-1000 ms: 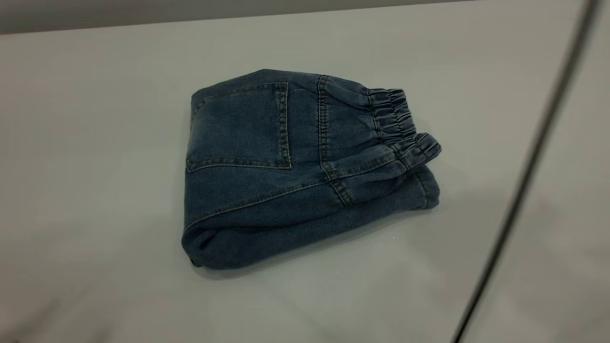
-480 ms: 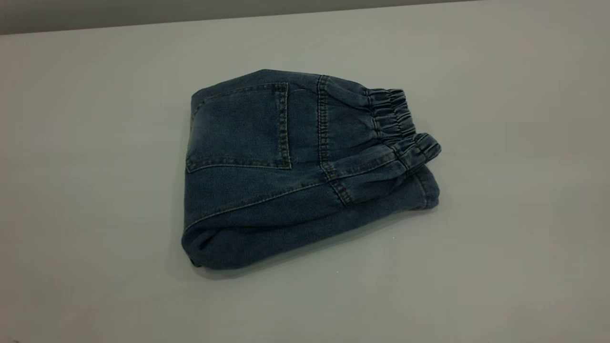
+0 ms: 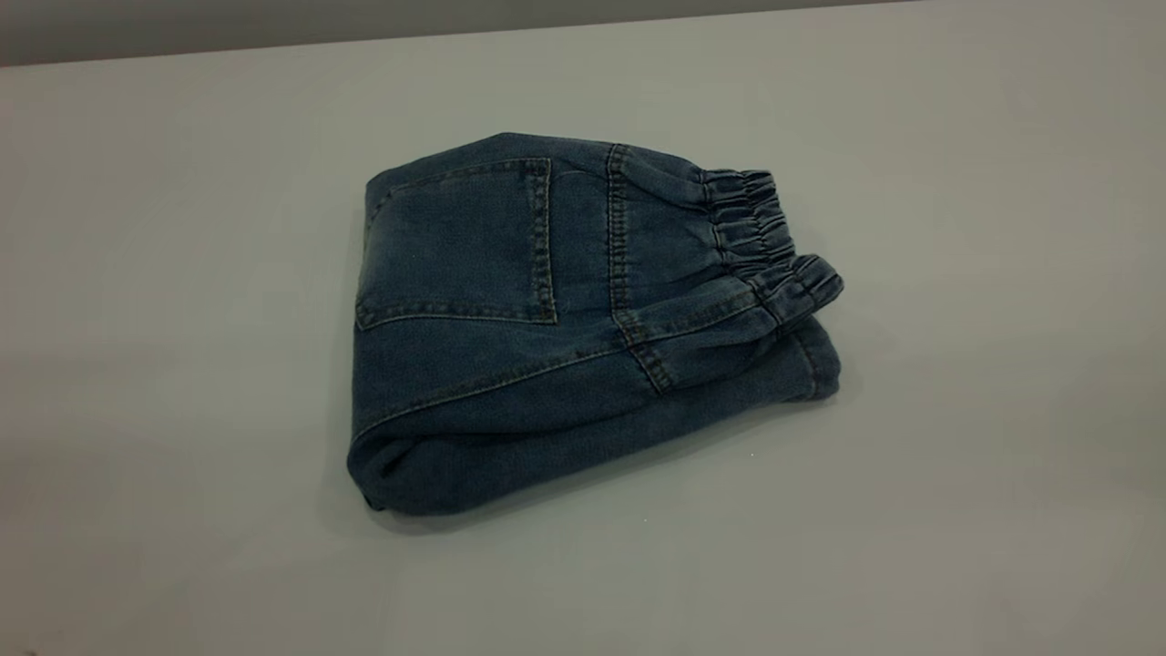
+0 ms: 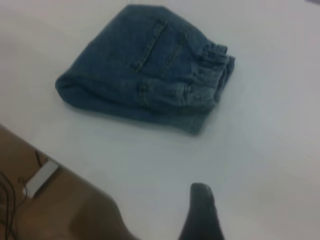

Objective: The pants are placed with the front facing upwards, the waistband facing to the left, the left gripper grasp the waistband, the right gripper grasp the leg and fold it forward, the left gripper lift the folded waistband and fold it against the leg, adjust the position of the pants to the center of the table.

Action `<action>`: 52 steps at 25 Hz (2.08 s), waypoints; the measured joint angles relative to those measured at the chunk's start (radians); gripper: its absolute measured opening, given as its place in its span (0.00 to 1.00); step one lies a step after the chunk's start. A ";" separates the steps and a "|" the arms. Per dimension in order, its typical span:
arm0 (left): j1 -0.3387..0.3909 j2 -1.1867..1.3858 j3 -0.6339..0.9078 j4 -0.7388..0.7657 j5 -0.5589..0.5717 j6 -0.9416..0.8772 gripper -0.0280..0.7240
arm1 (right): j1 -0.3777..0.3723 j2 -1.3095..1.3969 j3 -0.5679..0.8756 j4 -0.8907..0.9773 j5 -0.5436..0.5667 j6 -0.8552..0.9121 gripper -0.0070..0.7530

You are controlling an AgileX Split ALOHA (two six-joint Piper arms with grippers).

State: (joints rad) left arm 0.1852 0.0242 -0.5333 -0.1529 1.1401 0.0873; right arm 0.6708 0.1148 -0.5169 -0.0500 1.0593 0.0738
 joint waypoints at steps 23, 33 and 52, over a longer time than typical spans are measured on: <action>0.001 0.002 0.030 0.004 -0.059 0.000 0.64 | -0.285 -0.109 0.002 0.021 0.019 -0.002 0.61; -0.091 -0.024 0.030 0.002 -0.057 0.003 0.64 | -0.506 -0.116 0.001 0.026 0.023 -0.002 0.61; -0.209 -0.024 0.030 0.001 -0.061 0.004 0.64 | -0.505 -0.115 0.001 0.026 0.021 -0.002 0.61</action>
State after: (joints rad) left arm -0.0239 0.0000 -0.5031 -0.1519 1.0795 0.0916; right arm 0.1654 0.0000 -0.5160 -0.0238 1.0806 0.0723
